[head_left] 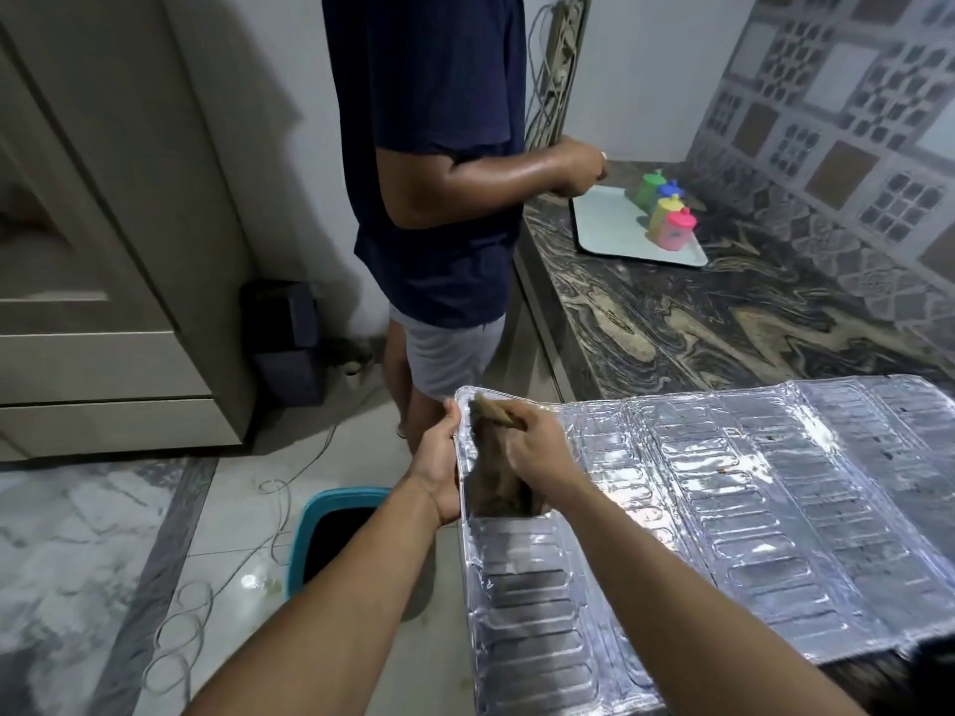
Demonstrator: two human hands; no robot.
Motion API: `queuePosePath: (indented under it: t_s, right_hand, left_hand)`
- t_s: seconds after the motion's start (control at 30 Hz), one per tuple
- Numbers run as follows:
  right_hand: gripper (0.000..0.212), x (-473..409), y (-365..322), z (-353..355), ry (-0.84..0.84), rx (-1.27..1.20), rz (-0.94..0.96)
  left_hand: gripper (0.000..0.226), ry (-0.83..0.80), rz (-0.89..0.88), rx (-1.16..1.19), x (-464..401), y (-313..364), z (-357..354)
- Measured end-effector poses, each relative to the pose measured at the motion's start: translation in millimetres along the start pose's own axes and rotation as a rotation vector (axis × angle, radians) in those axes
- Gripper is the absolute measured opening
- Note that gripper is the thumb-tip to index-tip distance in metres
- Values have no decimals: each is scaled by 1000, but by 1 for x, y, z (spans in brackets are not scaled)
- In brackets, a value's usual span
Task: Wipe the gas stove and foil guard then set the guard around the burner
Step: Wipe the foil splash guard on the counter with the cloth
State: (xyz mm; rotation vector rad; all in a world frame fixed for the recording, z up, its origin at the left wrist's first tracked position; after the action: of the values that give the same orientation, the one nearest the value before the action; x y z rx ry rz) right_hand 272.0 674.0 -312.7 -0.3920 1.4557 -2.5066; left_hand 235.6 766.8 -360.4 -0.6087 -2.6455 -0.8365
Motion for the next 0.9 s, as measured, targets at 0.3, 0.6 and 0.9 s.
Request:
queuePosePath:
  t_s: [0.3,0.6,0.9]
  right_hand:
    - [25,43,-5,-6,-409,-159,-69]
    - [16,-5,41,56,165,497,-98]
    - [22,4,70,143,449,756,-359]
  left_hand:
    - [95,-3,24,6,3,1,-2]
    - [71,-3,101,-98,1,-7,-5]
    - [19,185,42,-337,-4,10,14]
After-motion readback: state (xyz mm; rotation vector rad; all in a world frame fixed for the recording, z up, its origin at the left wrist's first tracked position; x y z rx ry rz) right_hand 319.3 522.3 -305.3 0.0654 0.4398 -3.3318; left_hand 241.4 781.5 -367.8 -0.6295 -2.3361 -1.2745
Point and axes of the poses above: each hand's wrist, its own x-axis away from the middle knuckle, its own z-axis out of the back of the hand, y = z × x, the point moved 6 cm from there along -x, towards the middle knuckle, and after that the axes turned 8 degrees about -y, right-handed, at the moved point
